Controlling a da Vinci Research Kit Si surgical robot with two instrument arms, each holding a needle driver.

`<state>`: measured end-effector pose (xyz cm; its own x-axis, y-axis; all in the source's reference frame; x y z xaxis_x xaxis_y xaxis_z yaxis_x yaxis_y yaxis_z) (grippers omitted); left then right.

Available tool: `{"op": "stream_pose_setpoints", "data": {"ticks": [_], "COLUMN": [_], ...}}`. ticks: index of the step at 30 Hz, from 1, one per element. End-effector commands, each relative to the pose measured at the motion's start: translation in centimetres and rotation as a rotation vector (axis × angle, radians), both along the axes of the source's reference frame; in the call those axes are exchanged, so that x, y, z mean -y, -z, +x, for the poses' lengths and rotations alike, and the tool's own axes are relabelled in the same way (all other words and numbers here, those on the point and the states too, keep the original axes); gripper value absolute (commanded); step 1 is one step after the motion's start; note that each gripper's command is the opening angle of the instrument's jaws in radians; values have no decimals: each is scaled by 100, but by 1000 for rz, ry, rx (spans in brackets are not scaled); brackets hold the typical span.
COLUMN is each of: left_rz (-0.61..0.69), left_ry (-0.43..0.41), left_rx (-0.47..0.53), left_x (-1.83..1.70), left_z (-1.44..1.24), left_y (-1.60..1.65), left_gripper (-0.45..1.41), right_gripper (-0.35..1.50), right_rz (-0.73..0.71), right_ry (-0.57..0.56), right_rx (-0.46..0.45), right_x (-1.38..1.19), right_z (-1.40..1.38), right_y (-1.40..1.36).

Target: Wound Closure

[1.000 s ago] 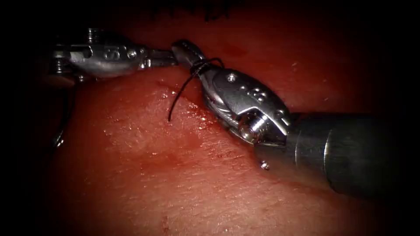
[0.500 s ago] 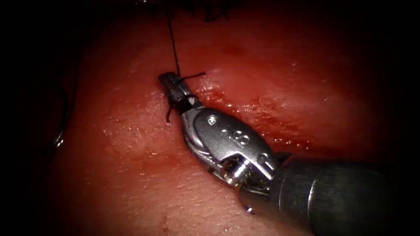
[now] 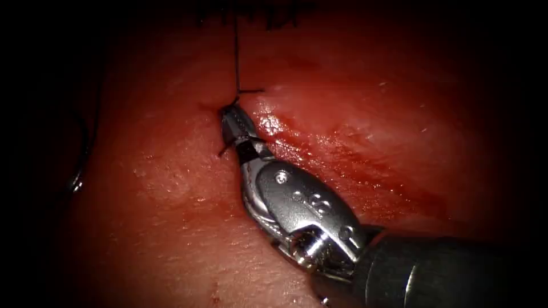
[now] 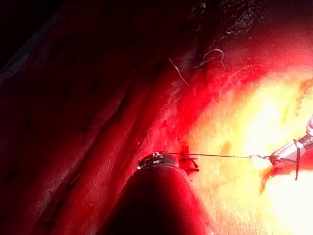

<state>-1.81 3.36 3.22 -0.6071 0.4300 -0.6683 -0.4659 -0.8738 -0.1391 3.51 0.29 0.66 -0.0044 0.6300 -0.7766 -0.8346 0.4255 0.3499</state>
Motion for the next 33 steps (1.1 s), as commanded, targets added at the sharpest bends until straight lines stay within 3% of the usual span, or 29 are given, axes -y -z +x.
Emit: {"op": "stream_pose_setpoints", "data": {"ticks": [1, 9, 21, 25, 33], "left_rz": [-4, -14, -19, -76, -187], "left_ry": [0, -1, 13, -1, -21], "left_rx": [1, 0, -9, -27, -57], "left_x": [-3, -8, -20, -30, -49], "left_z": [-7, -7, -17, -40, -76], "left_y": [-6, -16, -19, -23, -27], "left_gripper": [-45, -45, -45, -45, -45], "right_gripper": [-35, -35, -35, -35, -35], "right_rz": [4, 27, 18, 16, 64], "right_ry": [3, -54, -44, -12, 80], "right_rx": [3, 79, 93, 91, 114], "right_x": [12, 32, 24, 22, 47], "right_z": [4, 22, 27, 39, 62], "right_y": [-2, 2, -3, -18, -40]}}
